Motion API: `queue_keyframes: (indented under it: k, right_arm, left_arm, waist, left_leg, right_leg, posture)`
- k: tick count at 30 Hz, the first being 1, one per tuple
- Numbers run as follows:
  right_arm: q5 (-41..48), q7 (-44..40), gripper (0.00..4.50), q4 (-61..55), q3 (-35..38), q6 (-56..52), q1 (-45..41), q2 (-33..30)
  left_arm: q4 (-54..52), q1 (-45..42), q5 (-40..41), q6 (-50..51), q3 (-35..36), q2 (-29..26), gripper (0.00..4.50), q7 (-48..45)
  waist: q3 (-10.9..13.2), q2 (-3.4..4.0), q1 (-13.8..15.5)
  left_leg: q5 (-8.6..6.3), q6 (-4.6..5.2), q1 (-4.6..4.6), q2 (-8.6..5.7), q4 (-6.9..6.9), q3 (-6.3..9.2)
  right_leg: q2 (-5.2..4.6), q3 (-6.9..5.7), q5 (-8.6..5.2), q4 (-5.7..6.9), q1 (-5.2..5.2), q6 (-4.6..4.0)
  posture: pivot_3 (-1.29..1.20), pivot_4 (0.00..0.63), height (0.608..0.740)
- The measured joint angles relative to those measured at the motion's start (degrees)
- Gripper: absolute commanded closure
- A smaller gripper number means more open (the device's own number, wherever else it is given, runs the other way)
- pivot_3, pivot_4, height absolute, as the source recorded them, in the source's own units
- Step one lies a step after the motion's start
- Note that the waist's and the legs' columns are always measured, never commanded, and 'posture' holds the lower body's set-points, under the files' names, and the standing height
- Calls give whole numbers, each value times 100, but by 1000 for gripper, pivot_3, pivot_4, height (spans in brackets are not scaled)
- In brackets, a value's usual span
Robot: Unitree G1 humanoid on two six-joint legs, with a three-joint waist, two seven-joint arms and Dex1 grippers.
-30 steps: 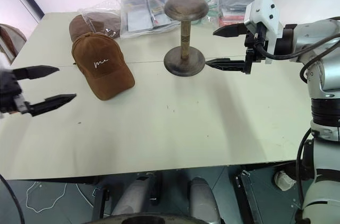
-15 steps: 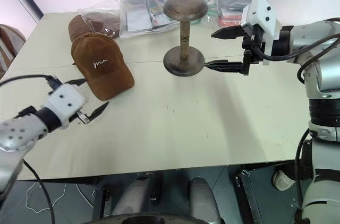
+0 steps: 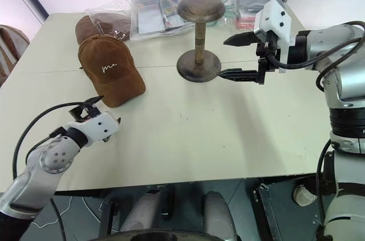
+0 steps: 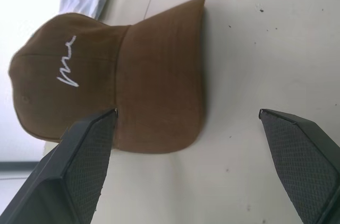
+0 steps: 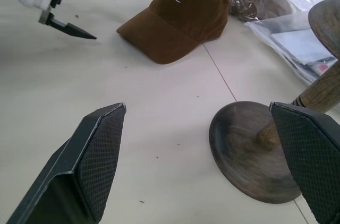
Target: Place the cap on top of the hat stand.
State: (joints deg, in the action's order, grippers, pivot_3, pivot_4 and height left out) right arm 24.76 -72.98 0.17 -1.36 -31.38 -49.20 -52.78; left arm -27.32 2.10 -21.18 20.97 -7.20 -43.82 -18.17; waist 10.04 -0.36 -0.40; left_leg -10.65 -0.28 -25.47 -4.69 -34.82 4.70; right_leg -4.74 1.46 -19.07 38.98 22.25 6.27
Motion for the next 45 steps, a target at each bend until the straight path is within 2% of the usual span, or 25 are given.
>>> queue_keyframes:
  k: [10,21,34,44,45]
  right_arm:
    - [39,98,79,-189,22,-152,151,-24]
    - [132,189,79,-347,110,-284,203,-55]
    - [145,259,79,-471,174,-428,206,-115]
    - [149,316,79,-540,174,-523,206,-115]
    - [150,321,25,-551,174,-529,206,-115]
  left_arm:
    - [821,-533,-735,-220,-323,598,0,274]
    - [1695,-852,-1503,-522,-507,1083,0,1239]
    - [2685,-1192,-1571,-895,-470,1231,0,2063]
    - [3174,-1307,-1559,-1263,-413,1295,0,2360]
    - [3195,-1307,-1559,-1293,-409,1298,254,2375]
  waist:
    - [-1,0,2]
    - [-5,4,110]
    - [-29,38,105]
    - [-62,77,107]
    - [-63,79,108]
  left_leg:
    - [0,1,0,-1,-5,1]
    - [0,0,4,0,-18,2]
    - [0,0,10,0,-20,3]
    - [0,1,11,0,-20,2]
    - [0,1,11,0,-20,2]
  right_leg:
    - [1,-2,0,4,-2,1]
    - [2,-2,1,15,-4,1]
    - [4,-2,1,23,-7,1]
    - [4,-2,1,24,-10,1]
    - [4,-2,1,24,-10,1]
  posture:
    - [0,150,740]
    - [0,150,740]
    - [0,150,740]
    - [0,150,740]
    - [0,150,740]
